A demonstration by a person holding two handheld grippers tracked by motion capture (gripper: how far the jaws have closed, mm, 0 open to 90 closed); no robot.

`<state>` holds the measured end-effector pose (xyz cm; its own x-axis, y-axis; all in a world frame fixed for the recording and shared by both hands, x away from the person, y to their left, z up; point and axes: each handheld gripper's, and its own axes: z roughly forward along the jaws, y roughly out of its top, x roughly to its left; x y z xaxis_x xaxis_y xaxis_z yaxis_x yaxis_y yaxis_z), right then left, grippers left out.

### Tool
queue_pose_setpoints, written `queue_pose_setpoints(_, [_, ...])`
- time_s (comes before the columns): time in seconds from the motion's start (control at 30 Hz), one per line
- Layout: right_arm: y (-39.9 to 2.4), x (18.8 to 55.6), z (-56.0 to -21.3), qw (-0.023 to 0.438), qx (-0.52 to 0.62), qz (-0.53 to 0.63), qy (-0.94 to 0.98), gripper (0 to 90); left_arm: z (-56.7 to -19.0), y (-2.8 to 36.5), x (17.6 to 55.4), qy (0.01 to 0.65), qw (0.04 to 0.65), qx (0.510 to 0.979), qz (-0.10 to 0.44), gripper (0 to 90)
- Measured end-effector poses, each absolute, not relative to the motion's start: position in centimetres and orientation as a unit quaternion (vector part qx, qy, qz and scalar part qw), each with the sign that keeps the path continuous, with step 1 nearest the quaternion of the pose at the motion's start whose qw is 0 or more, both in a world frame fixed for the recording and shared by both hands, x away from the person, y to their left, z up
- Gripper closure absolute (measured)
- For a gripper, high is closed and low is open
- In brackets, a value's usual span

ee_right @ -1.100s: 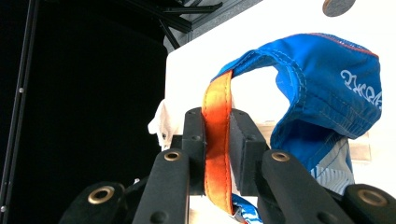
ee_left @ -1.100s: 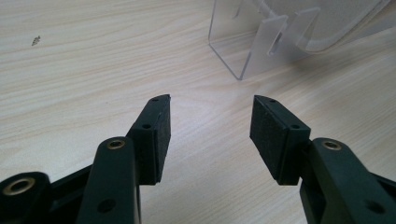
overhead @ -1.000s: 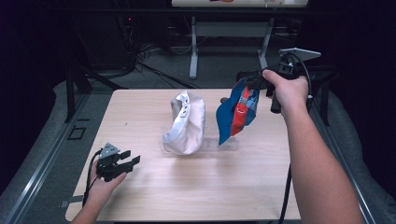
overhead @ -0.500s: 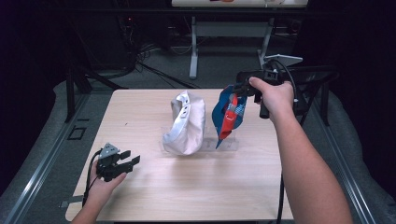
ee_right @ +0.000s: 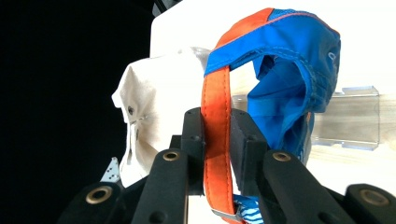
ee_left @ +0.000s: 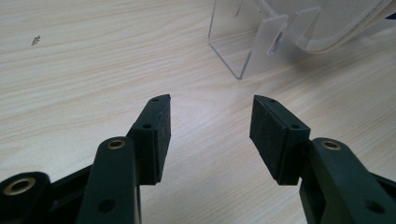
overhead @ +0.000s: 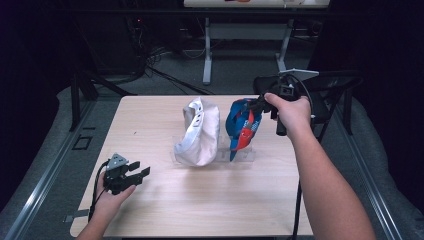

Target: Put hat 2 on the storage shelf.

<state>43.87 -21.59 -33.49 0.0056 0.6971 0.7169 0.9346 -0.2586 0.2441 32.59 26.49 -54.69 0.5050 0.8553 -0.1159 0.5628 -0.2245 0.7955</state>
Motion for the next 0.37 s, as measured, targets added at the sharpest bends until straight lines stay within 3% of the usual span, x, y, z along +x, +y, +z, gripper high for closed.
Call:
queue_pose_setpoints(0.13, [-21.8, 43.4, -33.3, 0.139, -0.686, -0.383, -0.603, 67.8, -54.6, 26.6, 32.5, 0.467, 0.414, 0.761, 0.176, 48.6])
queue_pose_setpoints(0.37, [-22.2, 41.6, -32.5, 0.061, -0.672, -0.377, -0.634, 56.5, -54.6, 26.6, 32.5, 0.467, 0.415, 0.76, 0.18, 48.3])
